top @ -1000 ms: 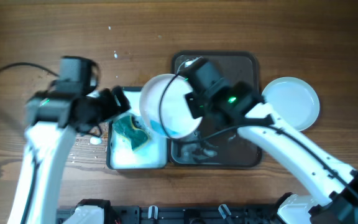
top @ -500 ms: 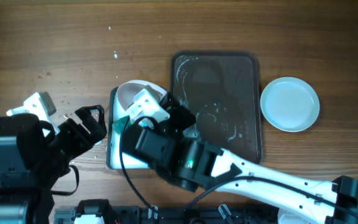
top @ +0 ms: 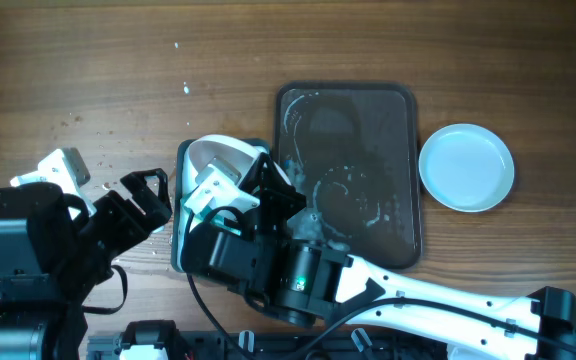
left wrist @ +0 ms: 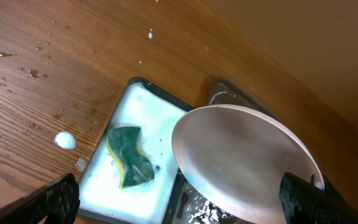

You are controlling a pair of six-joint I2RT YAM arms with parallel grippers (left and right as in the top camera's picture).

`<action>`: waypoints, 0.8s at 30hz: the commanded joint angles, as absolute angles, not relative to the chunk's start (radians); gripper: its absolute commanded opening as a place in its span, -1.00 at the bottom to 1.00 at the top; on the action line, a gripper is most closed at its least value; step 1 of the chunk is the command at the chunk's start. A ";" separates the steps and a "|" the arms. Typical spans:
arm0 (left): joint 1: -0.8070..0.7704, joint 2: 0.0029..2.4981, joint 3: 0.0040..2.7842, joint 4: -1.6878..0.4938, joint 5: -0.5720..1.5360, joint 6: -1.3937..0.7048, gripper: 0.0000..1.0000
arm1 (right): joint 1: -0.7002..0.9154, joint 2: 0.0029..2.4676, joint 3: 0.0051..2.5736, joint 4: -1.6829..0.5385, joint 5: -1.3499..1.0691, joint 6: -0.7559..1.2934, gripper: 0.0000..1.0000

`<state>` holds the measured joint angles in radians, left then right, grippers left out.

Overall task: Clean dirty plates on tray and stack at the side
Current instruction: 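Lift the plate with the right gripper and tilt it over the basin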

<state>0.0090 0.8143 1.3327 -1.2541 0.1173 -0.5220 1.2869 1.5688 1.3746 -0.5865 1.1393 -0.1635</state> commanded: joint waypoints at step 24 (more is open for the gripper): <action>0.018 0.813 1.339 -1.251 0.104 -0.532 1.00 | 1.293 1.574 1.402 -0.583 1.183 -0.236 -0.91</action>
